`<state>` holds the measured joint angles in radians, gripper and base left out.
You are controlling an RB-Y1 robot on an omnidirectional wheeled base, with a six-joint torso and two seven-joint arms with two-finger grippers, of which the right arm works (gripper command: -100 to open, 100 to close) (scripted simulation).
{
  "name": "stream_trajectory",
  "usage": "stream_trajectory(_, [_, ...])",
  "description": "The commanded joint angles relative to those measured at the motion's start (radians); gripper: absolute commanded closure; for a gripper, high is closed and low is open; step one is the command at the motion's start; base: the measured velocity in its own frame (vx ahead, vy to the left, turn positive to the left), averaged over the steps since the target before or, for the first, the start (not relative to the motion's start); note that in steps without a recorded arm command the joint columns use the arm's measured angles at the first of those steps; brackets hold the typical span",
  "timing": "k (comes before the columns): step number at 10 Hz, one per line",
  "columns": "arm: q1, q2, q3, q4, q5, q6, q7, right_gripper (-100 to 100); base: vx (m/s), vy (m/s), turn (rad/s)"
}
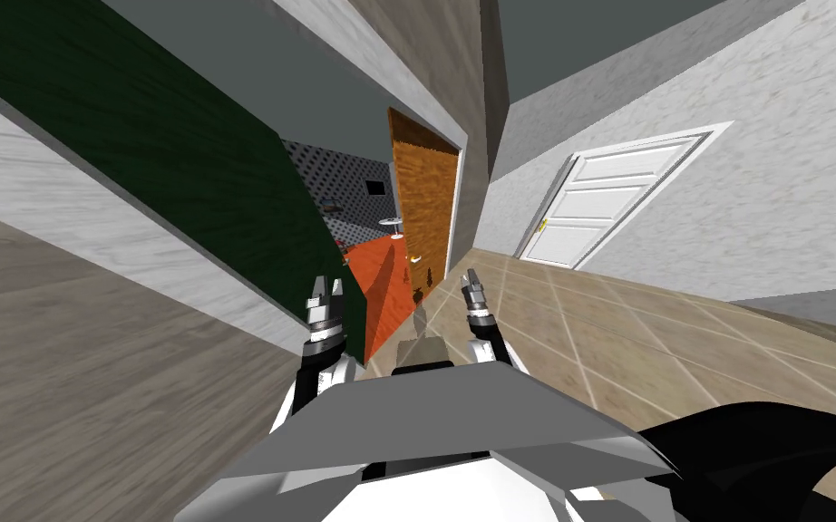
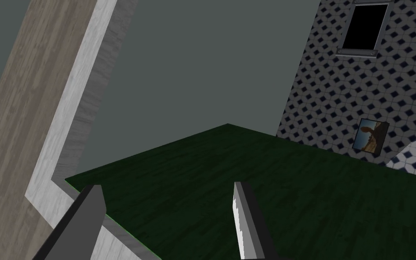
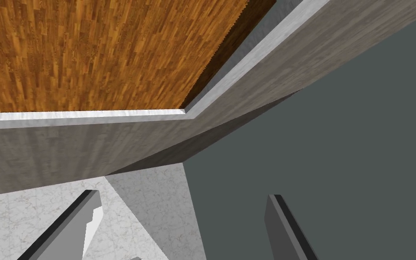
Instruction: Push the door open
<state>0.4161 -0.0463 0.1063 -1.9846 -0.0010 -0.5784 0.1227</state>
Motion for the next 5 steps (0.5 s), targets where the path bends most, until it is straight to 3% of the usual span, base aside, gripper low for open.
stream_trajectory(1, [-0.011,-0.005,0.007,0.034,0.002,-0.007,-0.004,-100,0.097,-0.060,0.071])
stream_trajectory(5, [-0.048,-0.017,0.020,0.127,0.007,-0.020,-0.015,-100,0.093,-0.059,0.071])
